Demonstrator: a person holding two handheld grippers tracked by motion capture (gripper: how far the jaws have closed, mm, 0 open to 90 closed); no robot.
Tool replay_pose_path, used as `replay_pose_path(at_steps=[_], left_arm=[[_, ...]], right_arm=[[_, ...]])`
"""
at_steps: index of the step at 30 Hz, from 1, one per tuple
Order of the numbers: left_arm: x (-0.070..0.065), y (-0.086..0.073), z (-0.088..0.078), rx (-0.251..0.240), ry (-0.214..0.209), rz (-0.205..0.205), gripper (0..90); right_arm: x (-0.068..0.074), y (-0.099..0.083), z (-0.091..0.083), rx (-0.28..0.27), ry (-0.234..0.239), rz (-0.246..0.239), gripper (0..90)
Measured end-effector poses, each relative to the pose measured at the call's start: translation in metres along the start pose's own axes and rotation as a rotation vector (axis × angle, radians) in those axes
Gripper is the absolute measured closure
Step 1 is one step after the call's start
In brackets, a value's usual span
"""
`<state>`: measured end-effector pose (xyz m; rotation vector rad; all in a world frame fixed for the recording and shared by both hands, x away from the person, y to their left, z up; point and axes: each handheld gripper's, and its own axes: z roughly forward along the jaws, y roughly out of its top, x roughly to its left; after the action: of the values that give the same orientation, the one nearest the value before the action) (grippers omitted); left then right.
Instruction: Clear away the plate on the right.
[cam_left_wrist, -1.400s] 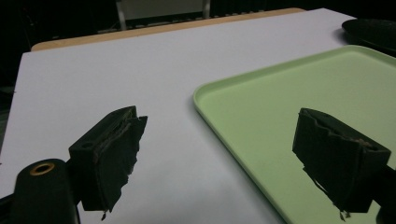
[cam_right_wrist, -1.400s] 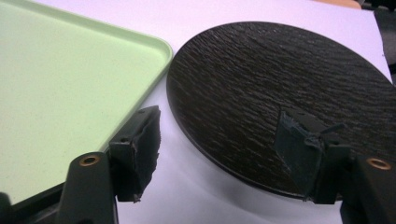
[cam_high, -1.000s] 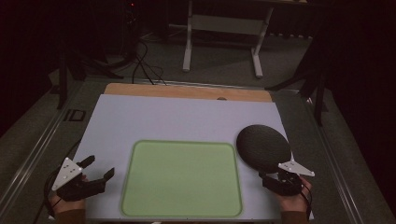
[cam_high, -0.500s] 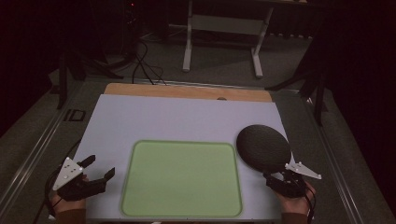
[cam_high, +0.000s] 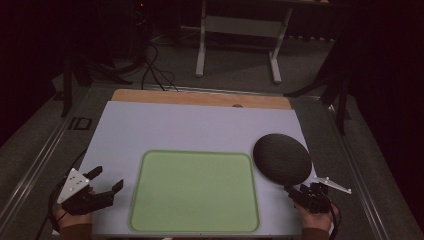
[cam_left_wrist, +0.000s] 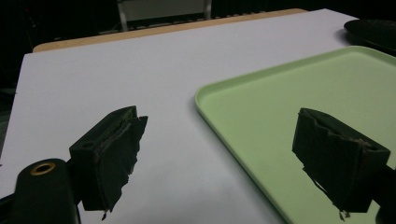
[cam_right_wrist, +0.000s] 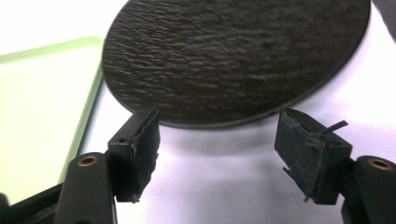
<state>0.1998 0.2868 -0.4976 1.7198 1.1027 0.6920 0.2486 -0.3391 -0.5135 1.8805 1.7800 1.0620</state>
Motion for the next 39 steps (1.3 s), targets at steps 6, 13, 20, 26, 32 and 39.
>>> replay_pose_path(at_steps=[6, 13, 20, 26, 32, 39], left_arm=[[0.0, 0.0, 0.0, 0.0, -0.001, 0.002, 15.5], [0.0, 0.0, 0.0, 0.002, -0.003, 0.004, 15.5], [0.0, 0.0, 0.0, 0.002, -0.003, 0.005, 15.5], [0.0, 0.0, 0.0, 0.0, -0.005, 0.004, 15.5], [0.0, 0.0, 0.0, -0.001, -0.006, 0.004, 15.5], [0.0, 0.0, 0.001, 0.0, -0.009, 0.005, 15.5]], right_arm=[[-0.011, -0.003, 0.006, 0.046, 0.047, 0.136, 32.2], [-0.021, -0.004, 0.008, 0.023, 0.112, 0.26, 34.9], [-0.024, -0.007, 0.015, -0.002, 0.222, 0.389, 43.0], [-0.017, -0.01, 0.024, -0.023, 0.244, 0.488, 49.8], [-0.017, -0.016, 0.026, -0.065, 0.235, 0.572, 57.0], [-0.015, -0.023, 0.033, -0.138, 0.251, 0.696, 63.2]])
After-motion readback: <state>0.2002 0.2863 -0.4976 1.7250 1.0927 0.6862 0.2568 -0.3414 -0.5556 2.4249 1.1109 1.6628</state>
